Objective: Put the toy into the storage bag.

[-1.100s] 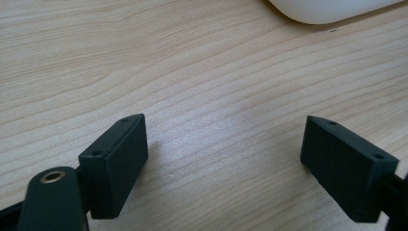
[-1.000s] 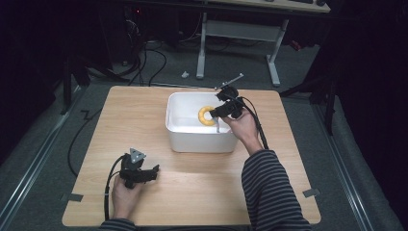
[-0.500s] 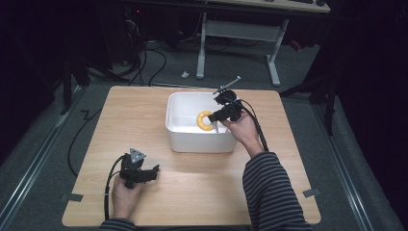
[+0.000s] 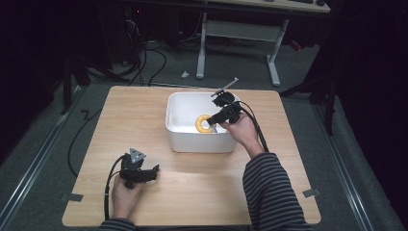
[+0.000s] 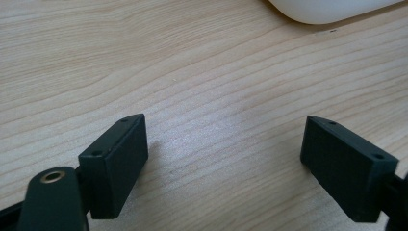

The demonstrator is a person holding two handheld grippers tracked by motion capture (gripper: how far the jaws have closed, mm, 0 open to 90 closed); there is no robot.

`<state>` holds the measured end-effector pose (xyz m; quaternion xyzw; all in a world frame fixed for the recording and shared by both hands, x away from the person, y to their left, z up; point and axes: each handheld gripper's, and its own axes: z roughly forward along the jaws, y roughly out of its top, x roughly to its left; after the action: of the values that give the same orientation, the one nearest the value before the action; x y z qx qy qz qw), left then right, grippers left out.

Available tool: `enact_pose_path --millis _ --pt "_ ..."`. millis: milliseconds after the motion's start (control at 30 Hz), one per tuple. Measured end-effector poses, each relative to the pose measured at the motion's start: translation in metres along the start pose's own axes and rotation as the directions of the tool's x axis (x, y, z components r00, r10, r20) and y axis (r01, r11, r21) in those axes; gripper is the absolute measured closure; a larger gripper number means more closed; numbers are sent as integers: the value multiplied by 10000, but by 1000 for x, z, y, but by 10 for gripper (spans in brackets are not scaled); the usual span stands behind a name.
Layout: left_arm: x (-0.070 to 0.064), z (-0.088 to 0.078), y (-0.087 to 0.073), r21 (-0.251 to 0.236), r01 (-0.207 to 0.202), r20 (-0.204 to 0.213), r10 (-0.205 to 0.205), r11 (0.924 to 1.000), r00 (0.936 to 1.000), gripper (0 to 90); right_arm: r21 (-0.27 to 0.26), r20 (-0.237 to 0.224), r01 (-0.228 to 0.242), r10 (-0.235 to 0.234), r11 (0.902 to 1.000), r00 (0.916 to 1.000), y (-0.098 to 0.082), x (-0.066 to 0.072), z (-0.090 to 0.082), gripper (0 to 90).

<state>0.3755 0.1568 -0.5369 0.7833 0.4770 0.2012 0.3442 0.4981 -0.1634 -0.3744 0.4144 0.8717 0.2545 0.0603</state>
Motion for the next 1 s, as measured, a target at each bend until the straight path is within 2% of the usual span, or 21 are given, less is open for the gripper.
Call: enact_pose_path --millis 100,200,300,333,433,633,767,833,1000 --pt "0 0 0 0 -2 -1 2 10000 10000 171 99 14 24 -24 9999 10000 -1 0 0 688" --pt "0 0 0 1 -2 -2 2 10000 10000 171 -12 -131 35 -35 10000 9999 -3 -1 2 679" --pt "0 0 0 0 0 -1 0 10000 10000 171 240 -49 92 -91 9997 9999 -6 0 5 565" --pt "0 0 0 -1 0 -1 0 10000 10000 171 157 27 189 -190 9997 9998 -8 0 6 553" --pt "0 0 0 2 -2 -7 2 10000 10000 171 -415 -174 -13 6 9991 9998 -14 -4 1 520" --pt "0 0 0 1 -8 -9 8 10000 10000 172 -1001 -42 -130 126 9949 9999 -24 -5 -13 504" --pt "0 0 0 14 -8 -4 8 10000 10000 172 -1543 198 -97 129 9880 9997 -35 -4 -27 482" --pt "0 0 0 14 -9 -3 9 10000 10000 172 -1553 261 -61 102 9878 9996 -37 -4 -28 476" --pt "0 0 0 16 -11 -3 11 10000 10000 172 -2083 352 -342 425 9775 9985 -47 -9 -40 458"
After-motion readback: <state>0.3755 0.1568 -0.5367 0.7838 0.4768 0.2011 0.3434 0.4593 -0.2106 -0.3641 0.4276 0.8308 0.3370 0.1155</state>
